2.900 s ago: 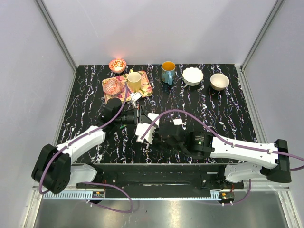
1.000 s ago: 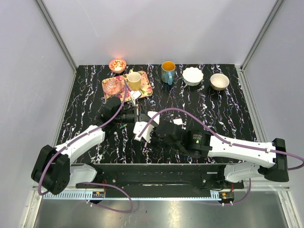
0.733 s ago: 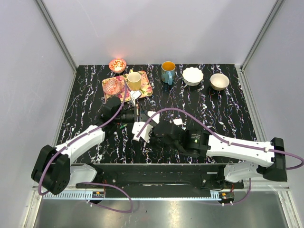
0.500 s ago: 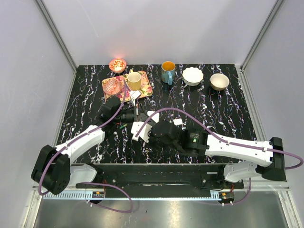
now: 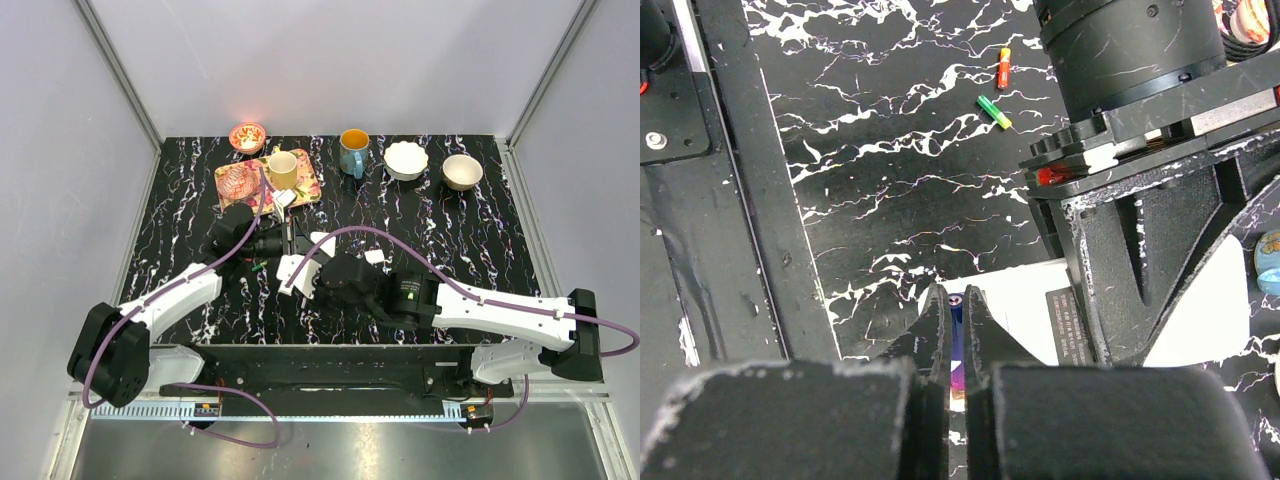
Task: Load the batteries into the remote control
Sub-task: Load the battery into the remote control.
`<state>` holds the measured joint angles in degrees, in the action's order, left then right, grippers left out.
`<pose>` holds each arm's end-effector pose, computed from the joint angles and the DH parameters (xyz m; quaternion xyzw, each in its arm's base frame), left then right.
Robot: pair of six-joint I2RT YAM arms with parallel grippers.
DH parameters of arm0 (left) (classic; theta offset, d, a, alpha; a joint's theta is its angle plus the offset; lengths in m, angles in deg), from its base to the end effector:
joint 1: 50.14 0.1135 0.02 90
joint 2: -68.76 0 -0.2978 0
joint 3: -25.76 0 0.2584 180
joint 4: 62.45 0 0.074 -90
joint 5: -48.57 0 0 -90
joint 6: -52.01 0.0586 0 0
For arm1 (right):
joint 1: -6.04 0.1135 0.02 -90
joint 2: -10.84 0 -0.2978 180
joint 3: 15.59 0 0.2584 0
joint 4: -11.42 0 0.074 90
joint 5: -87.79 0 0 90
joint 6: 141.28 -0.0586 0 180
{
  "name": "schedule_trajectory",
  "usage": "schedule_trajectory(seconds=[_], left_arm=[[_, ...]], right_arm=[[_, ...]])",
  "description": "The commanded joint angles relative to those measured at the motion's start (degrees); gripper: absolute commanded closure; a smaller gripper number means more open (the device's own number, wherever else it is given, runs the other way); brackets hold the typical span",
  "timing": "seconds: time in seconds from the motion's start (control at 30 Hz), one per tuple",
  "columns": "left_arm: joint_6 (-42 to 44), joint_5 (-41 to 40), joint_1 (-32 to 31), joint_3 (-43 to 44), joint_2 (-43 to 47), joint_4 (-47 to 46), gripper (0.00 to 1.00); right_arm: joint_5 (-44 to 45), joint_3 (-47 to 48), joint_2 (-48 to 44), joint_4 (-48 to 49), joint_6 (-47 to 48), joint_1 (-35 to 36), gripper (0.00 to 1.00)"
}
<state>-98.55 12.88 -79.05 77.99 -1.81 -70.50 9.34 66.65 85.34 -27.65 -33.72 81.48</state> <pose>0.2157 -0.1735 0.2937 0.0951 0.7369 -0.6502 0.1585 0.0890 0.2958 0.3669 -0.5952 0.6328 0.1591 0.4690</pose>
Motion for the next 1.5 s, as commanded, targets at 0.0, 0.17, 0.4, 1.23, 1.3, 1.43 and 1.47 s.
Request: schedule_trajectory(seconds=[0.0, 0.17, 0.4, 1.23, 1.3, 1.43, 1.47], left_arm=[[-6.8, 0.7, 0.1, 1.4, 0.0, -9.1, 1.00], [-6.9, 0.8, 0.1, 1.2, -0.6, -8.8, 1.00], [-7.0, 0.6, 0.1, 0.3, -1.1, -9.0, 1.00], [-7.2, 0.5, 0.0, -1.2, -1.1, -10.3, 1.00], [-7.2, 0.6, 0.1, -1.2, -1.1, -10.3, 1.00], [-7.2, 0.5, 0.1, -1.3, -1.0, -10.4, 1.00], [-7.3, 0.5, 0.1, -1.3, -1.1, -10.6, 1.00]], right_arm=[[1.6, -0.7, 0.3, -6.3, -0.6, 0.5, 1.00], [2.3, -1.0, -0.1, -6.3, -0.3, 0.4, 0.97], [3.7, -1.0, 0.3, -6.1, -0.2, 0.5, 0.92], [7.0, 0.0, 0.9, -4.1, -1.1, 0.4, 0.70], [6.7, -0.1, 0.6, -3.8, -1.0, 0.4, 0.71], [6.2, -0.1, 0.0, -3.3, -1.3, 0.5, 0.72], [5.9, -0.1, -0.1, -3.1, -1.5, 0.5, 0.72]])
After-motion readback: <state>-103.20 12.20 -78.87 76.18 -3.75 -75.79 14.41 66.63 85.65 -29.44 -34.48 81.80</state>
